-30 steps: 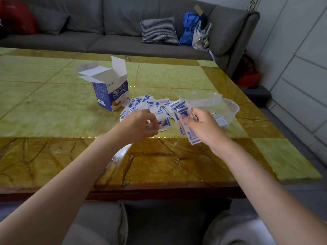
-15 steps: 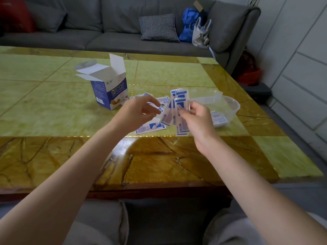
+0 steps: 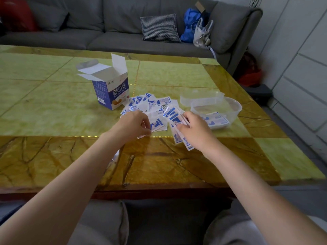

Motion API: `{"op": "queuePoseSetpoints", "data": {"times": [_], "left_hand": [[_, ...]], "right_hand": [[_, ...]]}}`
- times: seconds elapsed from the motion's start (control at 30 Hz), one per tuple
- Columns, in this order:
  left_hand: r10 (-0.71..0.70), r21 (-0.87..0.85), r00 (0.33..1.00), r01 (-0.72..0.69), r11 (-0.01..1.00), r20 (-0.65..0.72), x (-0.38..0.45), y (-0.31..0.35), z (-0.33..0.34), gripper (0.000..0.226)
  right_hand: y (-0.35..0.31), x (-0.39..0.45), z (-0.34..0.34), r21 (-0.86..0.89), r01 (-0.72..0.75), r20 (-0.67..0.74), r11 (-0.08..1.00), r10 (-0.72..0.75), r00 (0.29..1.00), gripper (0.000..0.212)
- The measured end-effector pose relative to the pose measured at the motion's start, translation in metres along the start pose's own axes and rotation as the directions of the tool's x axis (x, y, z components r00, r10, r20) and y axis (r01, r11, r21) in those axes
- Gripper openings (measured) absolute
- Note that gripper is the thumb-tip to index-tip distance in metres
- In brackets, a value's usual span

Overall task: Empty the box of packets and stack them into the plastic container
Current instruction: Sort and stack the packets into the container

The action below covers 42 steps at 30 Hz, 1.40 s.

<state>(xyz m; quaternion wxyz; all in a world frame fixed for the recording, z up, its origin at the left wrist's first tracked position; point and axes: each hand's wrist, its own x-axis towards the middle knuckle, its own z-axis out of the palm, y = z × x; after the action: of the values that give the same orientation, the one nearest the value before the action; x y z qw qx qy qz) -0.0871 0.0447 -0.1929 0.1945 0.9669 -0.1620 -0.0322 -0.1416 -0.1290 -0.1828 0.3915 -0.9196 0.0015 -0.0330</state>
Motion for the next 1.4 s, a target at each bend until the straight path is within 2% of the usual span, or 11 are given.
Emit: {"op": "queuePoseSetpoints", "data": {"times": [0.17, 0.3, 0.43, 0.57, 0.73, 0.87, 0.93, 1.03, 1.13, 1.27, 1.4], "left_hand": [[-0.083, 0.117, 0.996, 0.086, 0.989, -0.034, -0.002, 0.0, 0.0, 0.039], [-0.158, 0.143, 0.987, 0.151, 0.978, 0.042, -0.003, 0.008, -0.003, 0.035], [-0.106, -0.061, 0.99, 0.101, 0.993, -0.092, -0.005, 0.014, -0.007, 0.02], [-0.046, -0.416, 0.996, 0.012, 0.909, -0.071, -0.007, 0.022, -0.01, 0.01], [0.09, -0.355, 0.994, -0.107, 0.929, -0.062, -0.01, 0.033, 0.001, 0.017], [0.238, -0.318, 0.961, -0.183, 0.93, 0.143, -0.01, 0.029, -0.005, 0.035], [0.248, -0.389, 0.949, -0.158, 0.907, 0.193, -0.014, 0.029, -0.005, 0.05], [0.153, -0.54, 0.982, -0.069, 0.839, 0.113, -0.014, 0.027, -0.007, 0.059], [0.07, -0.422, 0.996, -0.04, 0.906, 0.057, -0.013, 0.021, -0.005, 0.052], [0.108, -0.257, 0.988, -0.077, 0.963, 0.112, -0.012, 0.022, 0.005, 0.038], [0.117, -0.162, 0.989, -0.101, 0.982, 0.089, -0.011, 0.027, 0.01, 0.025]], "right_hand": [[0.004, 0.0, 0.005, 0.291, -0.214, 0.111, 0.932, 0.189, 0.976, 0.013], [0.004, -0.001, 0.007, 0.274, -0.218, 0.14, 0.937, 0.185, 0.973, 0.015], [0.002, -0.002, 0.008, 0.4, -0.25, 0.18, 0.882, 0.192, 0.965, 0.016], [-0.001, -0.001, 0.004, 0.677, -0.309, 0.319, 0.668, 0.112, 0.941, 0.02], [0.001, 0.0, 0.007, 0.714, -0.365, 0.35, 0.598, 0.146, 0.925, 0.014], [0.002, -0.001, -0.001, 0.741, -0.31, 0.244, 0.596, 0.191, 0.951, 0.012], [0.001, -0.001, -0.006, 0.643, -0.167, 0.069, 0.747, 0.16, 0.985, 0.009], [0.002, -0.004, -0.012, 0.031, 0.189, -0.175, 0.982, -0.18, 0.968, 0.007], [0.009, -0.007, -0.008, -0.48, 0.386, 0.024, 0.788, -0.428, 0.903, 0.028], [0.016, -0.01, 0.002, -0.478, 0.427, 0.234, 0.768, -0.357, 0.904, 0.033], [0.021, -0.01, -0.006, -0.546, 0.414, 0.271, 0.728, -0.315, 0.91, 0.029]]}}
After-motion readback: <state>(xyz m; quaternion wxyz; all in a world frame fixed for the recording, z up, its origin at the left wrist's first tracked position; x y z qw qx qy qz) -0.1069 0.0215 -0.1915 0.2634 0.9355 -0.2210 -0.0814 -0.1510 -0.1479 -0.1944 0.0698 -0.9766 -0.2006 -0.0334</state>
